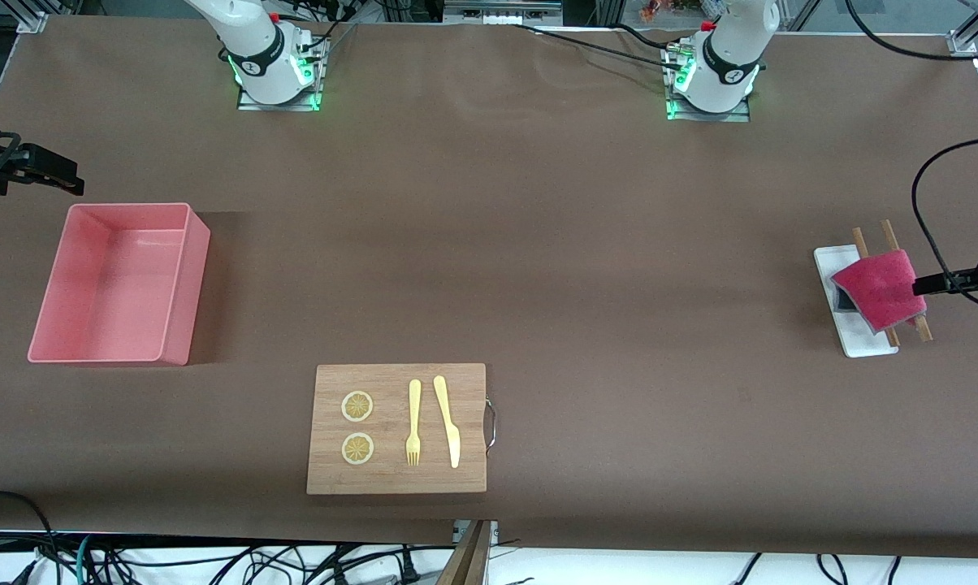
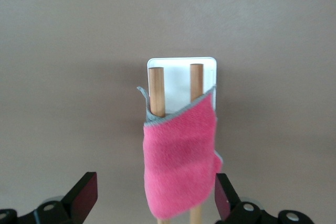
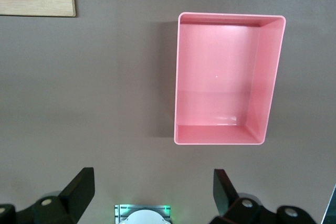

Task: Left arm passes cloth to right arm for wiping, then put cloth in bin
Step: 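Grasp the pink cloth on the stick holder with the left gripper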

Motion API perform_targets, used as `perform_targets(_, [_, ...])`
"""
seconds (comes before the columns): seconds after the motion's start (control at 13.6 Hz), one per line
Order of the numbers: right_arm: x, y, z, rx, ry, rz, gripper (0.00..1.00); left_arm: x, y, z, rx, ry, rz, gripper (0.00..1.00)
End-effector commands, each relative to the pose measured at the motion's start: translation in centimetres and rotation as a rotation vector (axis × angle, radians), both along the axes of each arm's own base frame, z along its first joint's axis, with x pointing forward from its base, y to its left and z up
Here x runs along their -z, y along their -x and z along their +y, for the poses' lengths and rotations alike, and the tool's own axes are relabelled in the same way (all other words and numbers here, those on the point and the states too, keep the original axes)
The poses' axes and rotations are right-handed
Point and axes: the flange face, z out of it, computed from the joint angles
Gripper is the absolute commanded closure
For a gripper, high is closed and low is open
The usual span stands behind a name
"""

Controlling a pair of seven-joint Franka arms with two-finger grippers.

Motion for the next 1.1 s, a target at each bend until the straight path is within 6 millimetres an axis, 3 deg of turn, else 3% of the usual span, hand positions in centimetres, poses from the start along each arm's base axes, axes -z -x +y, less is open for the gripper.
perform_targets(0.0, [-0.3,0.1,-0.2,0.005,0.011,-0.004,0.0,1.2,0.0,1.6,0.031,0.0,0.003,0.08])
perform_targets(0.22, [-0.3,0.1,-0.4,0.006,0.011,-0.004,0.0,2.5,0.2,1.7,0.027,0.012,0.02,0.13])
perform_targets(0.51, [-0.3,0.1,-0.4,0.006,0.011,-0.004,0.0,3.0,0.2,1.7,0.026,0.015,0.027,0.35])
perform_targets(0.73, [-0.3,0.1,-0.5,0.008,0.011,-0.004,0.0,3.8,0.2,1.7,0.028,0.02,0.032,0.35])
perform_targets(1.03, [-0.3,0.1,-0.5,0.008,0.011,-0.004,0.0,4.3,0.1,1.7,0.026,0.024,0.035,0.45])
